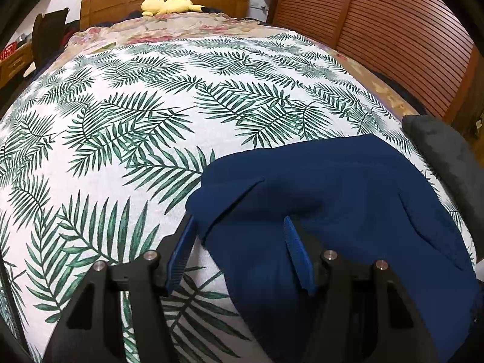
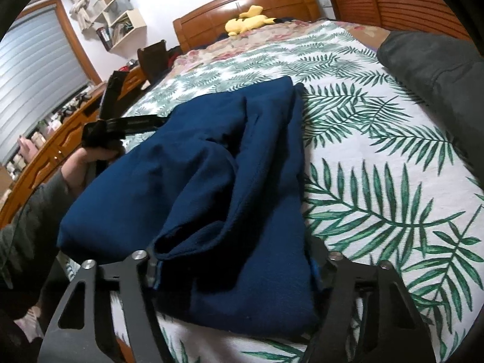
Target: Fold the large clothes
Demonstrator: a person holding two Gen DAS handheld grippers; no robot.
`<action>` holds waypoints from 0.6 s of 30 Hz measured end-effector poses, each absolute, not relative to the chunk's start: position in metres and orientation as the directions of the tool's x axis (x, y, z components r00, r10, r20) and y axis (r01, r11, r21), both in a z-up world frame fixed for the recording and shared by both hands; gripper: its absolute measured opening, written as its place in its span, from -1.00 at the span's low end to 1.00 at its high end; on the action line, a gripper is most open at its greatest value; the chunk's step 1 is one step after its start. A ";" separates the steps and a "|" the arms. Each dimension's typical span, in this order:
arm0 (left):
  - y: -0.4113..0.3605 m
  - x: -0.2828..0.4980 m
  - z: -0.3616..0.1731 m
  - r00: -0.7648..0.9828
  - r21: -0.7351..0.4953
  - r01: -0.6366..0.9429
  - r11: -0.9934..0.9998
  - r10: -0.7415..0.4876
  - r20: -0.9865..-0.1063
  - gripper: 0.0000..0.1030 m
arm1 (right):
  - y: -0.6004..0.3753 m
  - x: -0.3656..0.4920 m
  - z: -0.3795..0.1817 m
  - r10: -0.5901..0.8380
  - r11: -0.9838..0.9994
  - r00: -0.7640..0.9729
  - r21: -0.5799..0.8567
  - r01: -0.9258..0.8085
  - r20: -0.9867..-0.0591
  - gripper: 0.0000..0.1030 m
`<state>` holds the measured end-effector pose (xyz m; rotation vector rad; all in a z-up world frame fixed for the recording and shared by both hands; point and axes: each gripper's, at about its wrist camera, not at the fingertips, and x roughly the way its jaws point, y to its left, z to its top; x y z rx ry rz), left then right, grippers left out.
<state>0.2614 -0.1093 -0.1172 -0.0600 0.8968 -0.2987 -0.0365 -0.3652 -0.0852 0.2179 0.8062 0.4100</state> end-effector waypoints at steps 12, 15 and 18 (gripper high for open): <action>-0.115 0.253 -0.104 0.640 -0.078 0.220 0.972 -0.204 -0.741 -0.99 | -0.362 -0.035 -0.062 0.445 0.895 0.672 0.295 -0.334 -0.592 -0.53; -0.118 0.244 -0.089 0.679 -0.060 0.215 0.975 -0.193 -0.708 -1.00 | -0.364 -0.033 -0.055 0.450 0.893 0.686 0.291 -0.344 -0.571 -0.59; -0.124 0.234 -0.070 0.715 -0.039 0.223 0.974 -0.191 -0.672 -1.00 | -0.365 -0.033 -0.047 0.448 0.894 0.704 0.273 -0.356 -0.551 -0.62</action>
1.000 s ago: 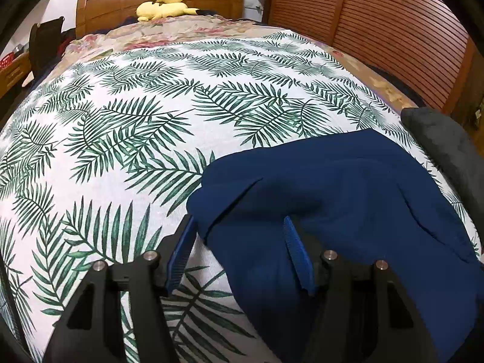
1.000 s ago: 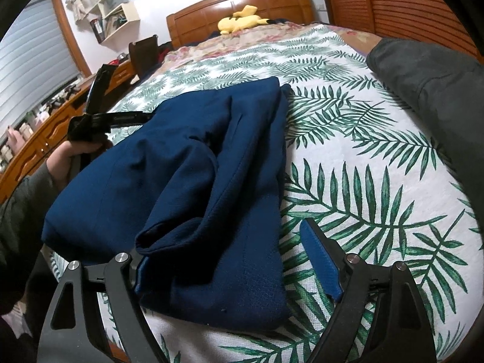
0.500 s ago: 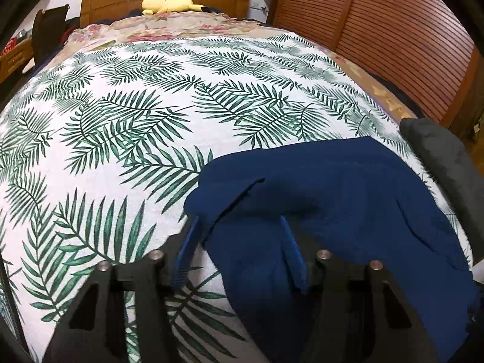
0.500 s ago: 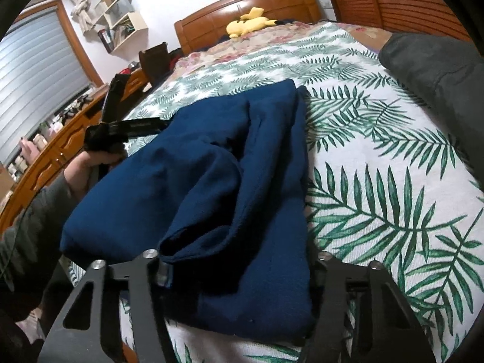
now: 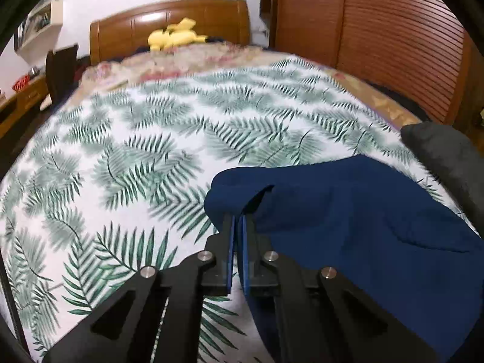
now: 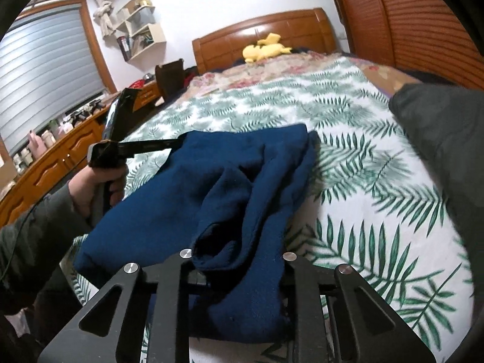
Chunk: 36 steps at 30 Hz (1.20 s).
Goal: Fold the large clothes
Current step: 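Grasp the folded blazer bundle with both tools and lift it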
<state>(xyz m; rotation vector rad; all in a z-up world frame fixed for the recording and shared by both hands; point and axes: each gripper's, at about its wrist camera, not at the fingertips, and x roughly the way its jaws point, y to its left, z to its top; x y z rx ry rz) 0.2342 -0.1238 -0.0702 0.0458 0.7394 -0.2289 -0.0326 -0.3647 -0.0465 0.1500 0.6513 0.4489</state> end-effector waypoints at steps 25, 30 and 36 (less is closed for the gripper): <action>-0.234 0.179 0.016 0.794 0.080 0.386 0.919 -0.287 -0.535 -1.00 | -0.435 -0.044 -0.008 0.403 0.910 0.805 0.288 -0.299 -0.436 -0.65; -0.250 0.180 0.032 0.802 0.071 0.393 0.917 -0.304 -0.515 -1.00 | -0.446 -0.046 0.003 0.383 0.919 0.825 0.258 -0.297 -0.415 -0.65; -0.299 0.193 0.068 0.814 0.077 0.430 0.900 -0.349 -0.464 -1.00 | -0.475 -0.040 0.029 0.345 0.936 0.850 0.210 -0.282 -0.398 -0.66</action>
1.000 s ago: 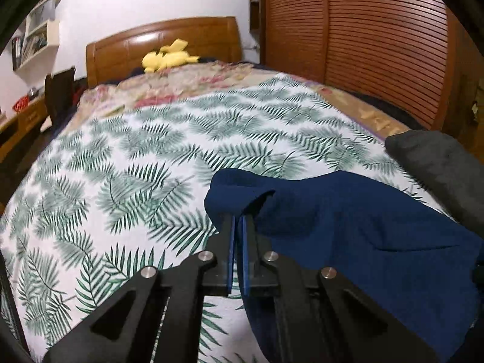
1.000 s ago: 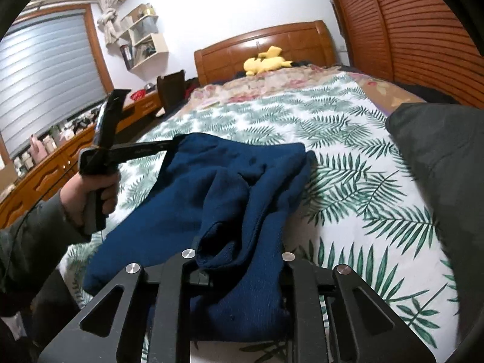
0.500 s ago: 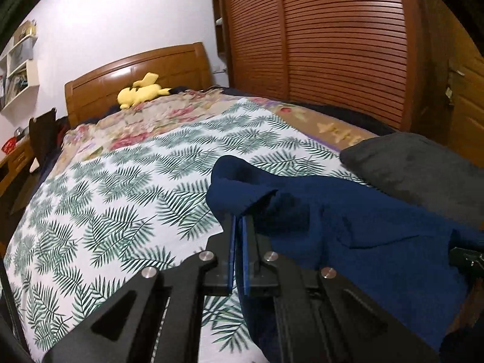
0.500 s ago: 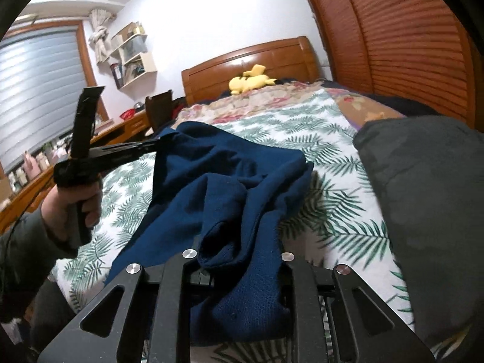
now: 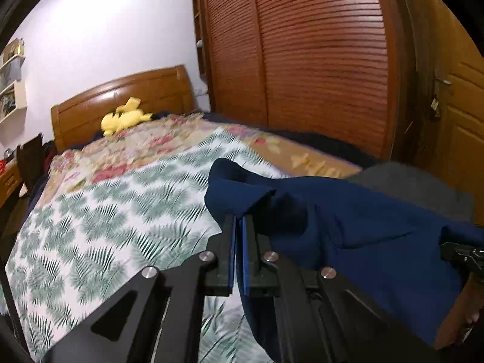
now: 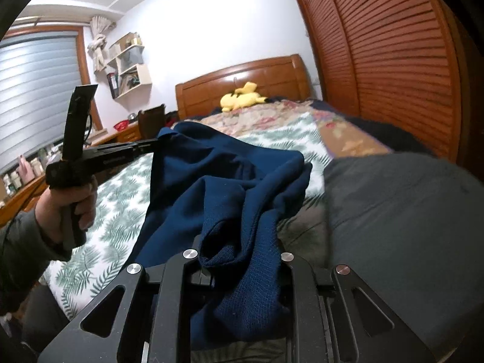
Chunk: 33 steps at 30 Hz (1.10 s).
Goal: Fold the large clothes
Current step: 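Grasp the folded blazer bundle with both tools and lift it, then carry the bundle onto the dark grey garment and lower it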
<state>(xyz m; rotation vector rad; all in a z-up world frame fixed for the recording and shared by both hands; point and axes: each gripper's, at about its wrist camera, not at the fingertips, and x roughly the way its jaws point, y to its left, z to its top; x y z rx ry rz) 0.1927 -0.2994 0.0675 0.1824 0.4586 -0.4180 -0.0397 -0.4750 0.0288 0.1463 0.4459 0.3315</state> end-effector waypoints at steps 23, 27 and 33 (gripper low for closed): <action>-0.526 0.222 0.092 0.695 0.078 0.643 0.762 -0.539 -0.475 -1.00 | -0.653 -0.087 0.048 -0.146 0.972 0.882 0.101 0.212 -0.449 -0.33; -0.517 0.205 0.090 0.659 0.052 0.668 0.743 -0.557 -0.505 -0.99 | -0.664 -0.098 0.039 -0.173 0.956 0.856 0.125 0.265 -0.487 0.18; -0.479 0.171 0.088 0.635 0.044 0.688 0.724 -0.572 -0.519 -0.73 | -0.647 -0.118 0.074 -0.277 0.953 0.879 0.009 0.304 -0.388 0.33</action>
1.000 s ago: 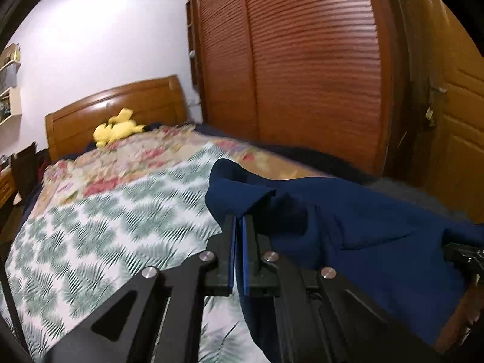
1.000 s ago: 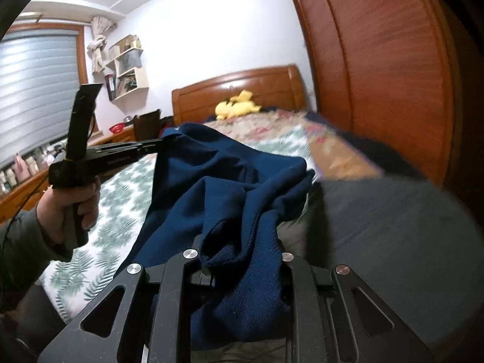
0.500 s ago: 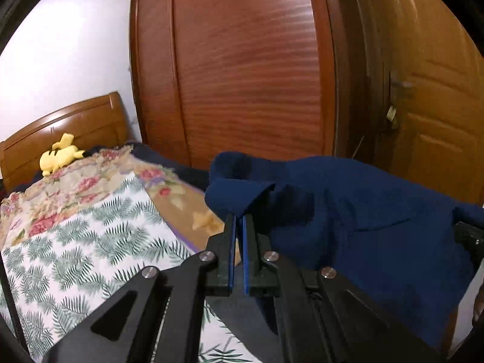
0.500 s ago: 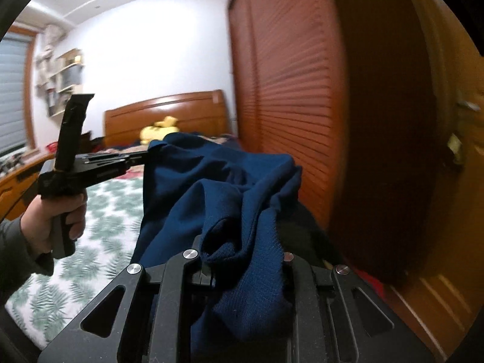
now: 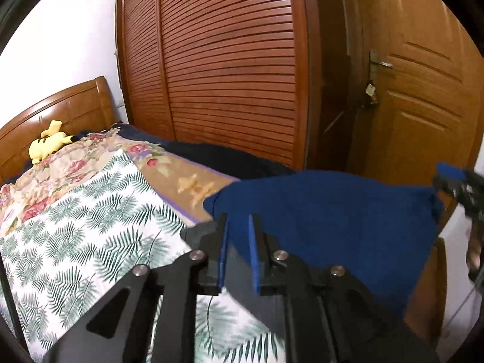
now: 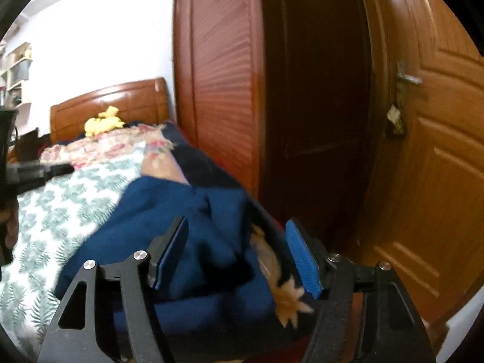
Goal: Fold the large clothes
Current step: 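Carry the bundle onto the dark grey garment and lower it, then open both tools and withdraw them from the stacked blazer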
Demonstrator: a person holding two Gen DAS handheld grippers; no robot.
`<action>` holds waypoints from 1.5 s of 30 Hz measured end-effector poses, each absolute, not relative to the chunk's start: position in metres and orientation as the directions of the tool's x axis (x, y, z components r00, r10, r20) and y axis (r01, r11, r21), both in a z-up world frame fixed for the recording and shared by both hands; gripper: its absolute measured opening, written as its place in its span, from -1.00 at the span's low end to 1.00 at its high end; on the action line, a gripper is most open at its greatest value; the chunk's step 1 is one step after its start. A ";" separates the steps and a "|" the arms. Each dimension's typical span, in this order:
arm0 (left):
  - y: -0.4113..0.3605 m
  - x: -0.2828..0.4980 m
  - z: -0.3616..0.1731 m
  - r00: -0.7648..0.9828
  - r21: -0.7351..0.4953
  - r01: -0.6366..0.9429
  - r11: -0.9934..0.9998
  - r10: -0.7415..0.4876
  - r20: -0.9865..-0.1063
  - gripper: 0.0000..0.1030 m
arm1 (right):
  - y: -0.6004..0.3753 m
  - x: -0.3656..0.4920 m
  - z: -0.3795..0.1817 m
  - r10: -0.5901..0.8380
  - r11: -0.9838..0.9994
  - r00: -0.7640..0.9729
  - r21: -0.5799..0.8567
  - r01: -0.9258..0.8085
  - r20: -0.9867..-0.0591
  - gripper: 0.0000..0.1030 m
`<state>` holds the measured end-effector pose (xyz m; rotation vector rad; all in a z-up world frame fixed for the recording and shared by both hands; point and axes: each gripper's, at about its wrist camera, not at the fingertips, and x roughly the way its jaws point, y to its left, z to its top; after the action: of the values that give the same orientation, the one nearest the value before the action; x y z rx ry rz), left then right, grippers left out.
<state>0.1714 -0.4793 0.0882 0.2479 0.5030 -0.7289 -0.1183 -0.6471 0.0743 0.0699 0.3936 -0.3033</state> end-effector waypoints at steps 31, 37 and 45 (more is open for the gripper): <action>-0.292 0.043 0.124 0.696 0.035 0.634 0.772 -0.550 -0.462 -0.37 | -0.611 -0.089 0.066 -0.271 0.949 0.773 -0.024 0.314 -0.573 -0.14; -0.255 0.018 0.124 0.742 0.050 0.573 0.818 -0.492 -0.456 -0.36 | -0.528 -0.103 0.093 -0.160 0.983 0.850 -0.002 0.184 -0.501 0.24; -0.182 -0.019 0.099 0.803 0.020 0.414 0.910 -0.354 -0.480 -0.36 | -0.398 -0.121 0.098 0.040 0.999 0.904 0.043 -0.024 -0.426 0.64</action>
<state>-0.0190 -0.1822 0.0995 0.1257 0.4883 -0.4126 -0.1211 -0.3979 0.0978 0.0375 0.4407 0.0329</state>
